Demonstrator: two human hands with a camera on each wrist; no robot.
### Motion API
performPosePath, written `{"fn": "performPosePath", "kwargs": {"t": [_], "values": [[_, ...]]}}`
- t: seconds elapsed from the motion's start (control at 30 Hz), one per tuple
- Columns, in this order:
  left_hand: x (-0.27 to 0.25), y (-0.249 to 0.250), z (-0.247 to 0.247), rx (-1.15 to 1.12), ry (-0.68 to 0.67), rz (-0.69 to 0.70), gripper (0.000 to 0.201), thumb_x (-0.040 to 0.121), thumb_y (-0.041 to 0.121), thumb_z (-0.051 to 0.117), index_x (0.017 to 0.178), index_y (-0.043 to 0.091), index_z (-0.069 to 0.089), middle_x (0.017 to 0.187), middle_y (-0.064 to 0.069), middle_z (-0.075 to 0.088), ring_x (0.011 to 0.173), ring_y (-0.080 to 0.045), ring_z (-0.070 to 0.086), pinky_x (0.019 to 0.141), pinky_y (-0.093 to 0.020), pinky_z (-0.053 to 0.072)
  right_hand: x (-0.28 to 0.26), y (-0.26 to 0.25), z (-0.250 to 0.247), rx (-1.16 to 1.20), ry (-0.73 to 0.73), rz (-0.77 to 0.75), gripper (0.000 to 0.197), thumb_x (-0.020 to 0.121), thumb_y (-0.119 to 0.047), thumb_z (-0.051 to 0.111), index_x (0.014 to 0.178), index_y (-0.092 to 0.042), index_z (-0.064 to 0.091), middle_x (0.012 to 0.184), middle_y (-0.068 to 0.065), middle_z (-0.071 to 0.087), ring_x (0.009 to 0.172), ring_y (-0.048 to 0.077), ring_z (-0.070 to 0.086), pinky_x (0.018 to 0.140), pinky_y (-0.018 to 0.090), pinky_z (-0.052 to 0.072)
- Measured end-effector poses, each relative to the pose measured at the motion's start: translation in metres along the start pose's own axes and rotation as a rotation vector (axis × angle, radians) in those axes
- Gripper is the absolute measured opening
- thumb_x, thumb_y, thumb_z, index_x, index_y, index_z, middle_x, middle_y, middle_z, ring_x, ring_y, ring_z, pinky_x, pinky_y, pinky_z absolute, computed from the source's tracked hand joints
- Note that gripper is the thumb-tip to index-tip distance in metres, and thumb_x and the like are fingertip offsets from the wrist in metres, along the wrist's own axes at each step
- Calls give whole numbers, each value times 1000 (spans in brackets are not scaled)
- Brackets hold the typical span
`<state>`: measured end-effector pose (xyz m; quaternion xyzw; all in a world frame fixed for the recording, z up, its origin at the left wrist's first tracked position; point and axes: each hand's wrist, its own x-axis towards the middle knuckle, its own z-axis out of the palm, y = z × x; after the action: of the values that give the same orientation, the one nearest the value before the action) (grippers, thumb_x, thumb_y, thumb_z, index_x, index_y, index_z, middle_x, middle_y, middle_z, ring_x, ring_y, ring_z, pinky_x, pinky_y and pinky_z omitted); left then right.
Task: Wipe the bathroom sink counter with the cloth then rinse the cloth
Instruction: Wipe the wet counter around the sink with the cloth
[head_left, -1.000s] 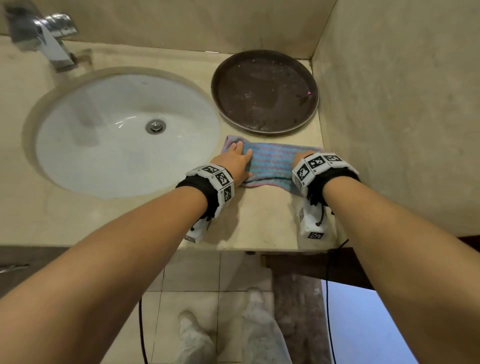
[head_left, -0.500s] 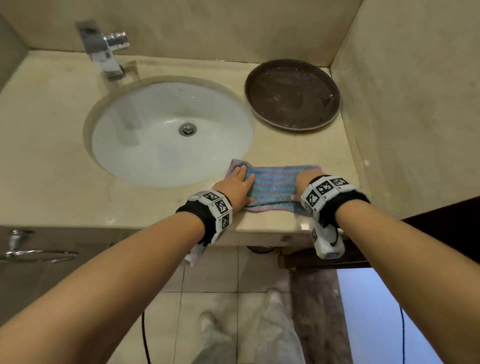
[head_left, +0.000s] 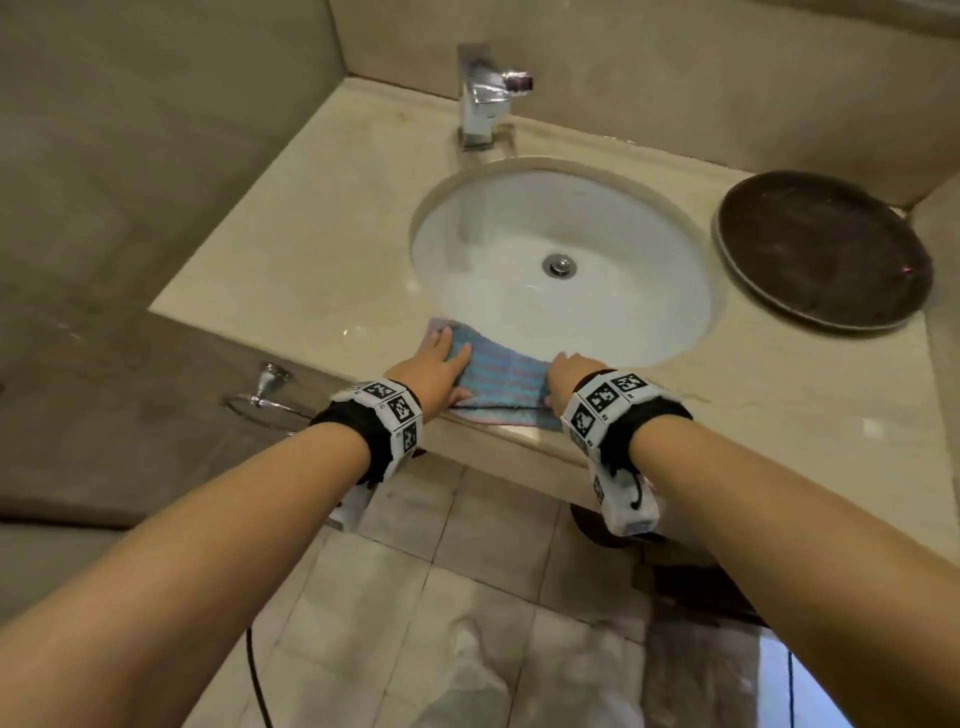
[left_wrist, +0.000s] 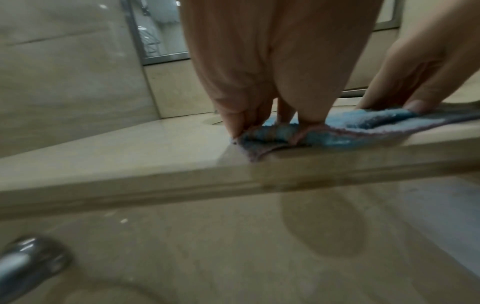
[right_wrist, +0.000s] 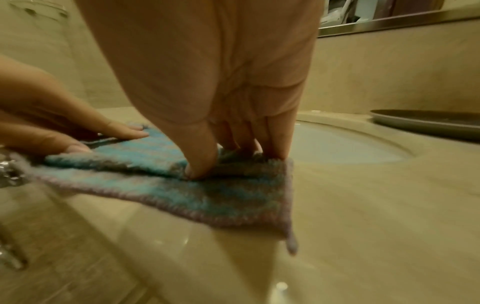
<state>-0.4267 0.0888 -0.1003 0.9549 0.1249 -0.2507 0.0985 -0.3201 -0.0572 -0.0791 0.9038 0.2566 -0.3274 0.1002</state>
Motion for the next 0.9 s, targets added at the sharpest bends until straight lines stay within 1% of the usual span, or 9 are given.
{"fn": "performPosePath", "kwargs": {"t": [0.13,0.23,0.47,0.53,0.6,0.63,0.67,0.77,0.9], "values": [[-13,-46,3,-57,24,-116,68,98,33,38,150,9,2,156,-23,-8,147,-34,-6,119,-41,15,6,-46,-2,87,25,-68,47,98,-16,42,140,0,28,142,20,40,131,35,42,104,40,37],[-12,-68,-3,-98,20,-168,68,98,34,38,150,9,2,156,-22,-9,147,-34,-6,120,-41,14,12,-63,-6,50,66,-177,48,96,-15,46,138,0,31,138,21,45,126,34,48,100,37,40],[14,-99,-25,-165,27,-250,66,99,36,35,151,12,2,157,-18,-10,147,-31,-7,119,-41,17,47,-90,-29,52,37,-281,41,96,-15,46,133,1,35,132,22,51,120,36,52,93,36,43],[23,-110,-34,-172,27,-285,66,99,35,35,151,12,1,158,-18,-10,147,-30,-7,118,-41,18,60,-100,-38,71,28,-336,55,96,-15,47,143,-2,22,141,23,41,124,36,49,98,38,41],[36,-121,-45,-173,23,-313,66,99,34,35,151,12,1,158,-18,-10,147,-31,-7,119,-41,17,73,-108,-49,108,41,-437,74,95,-14,49,151,-15,1,155,18,17,128,37,45,103,41,41],[43,-127,-50,-172,24,-321,66,99,34,35,151,12,1,157,-18,-9,147,-31,-7,119,-41,15,80,-111,-55,130,54,-496,77,94,-13,49,151,-23,-1,158,15,7,132,38,41,105,43,40],[50,-132,-56,-176,22,-329,66,99,33,35,151,11,1,157,-19,-9,147,-32,-7,120,-41,14,89,-113,-59,136,64,-551,76,94,-13,49,151,-26,1,159,12,1,137,38,33,109,43,37],[72,-148,-73,-200,19,-348,66,99,32,36,150,11,1,157,-21,-9,147,-34,-6,120,-42,13,118,-119,-72,11,84,-618,64,98,-15,42,152,-23,8,160,5,-7,147,30,12,116,43,28],[94,-164,-88,-211,39,-365,66,99,31,37,151,11,2,157,-21,-8,147,-34,-5,120,-41,13,150,-128,-100,-19,73,-610,65,97,-15,42,152,-22,7,161,3,-6,147,30,11,116,43,27]]}}
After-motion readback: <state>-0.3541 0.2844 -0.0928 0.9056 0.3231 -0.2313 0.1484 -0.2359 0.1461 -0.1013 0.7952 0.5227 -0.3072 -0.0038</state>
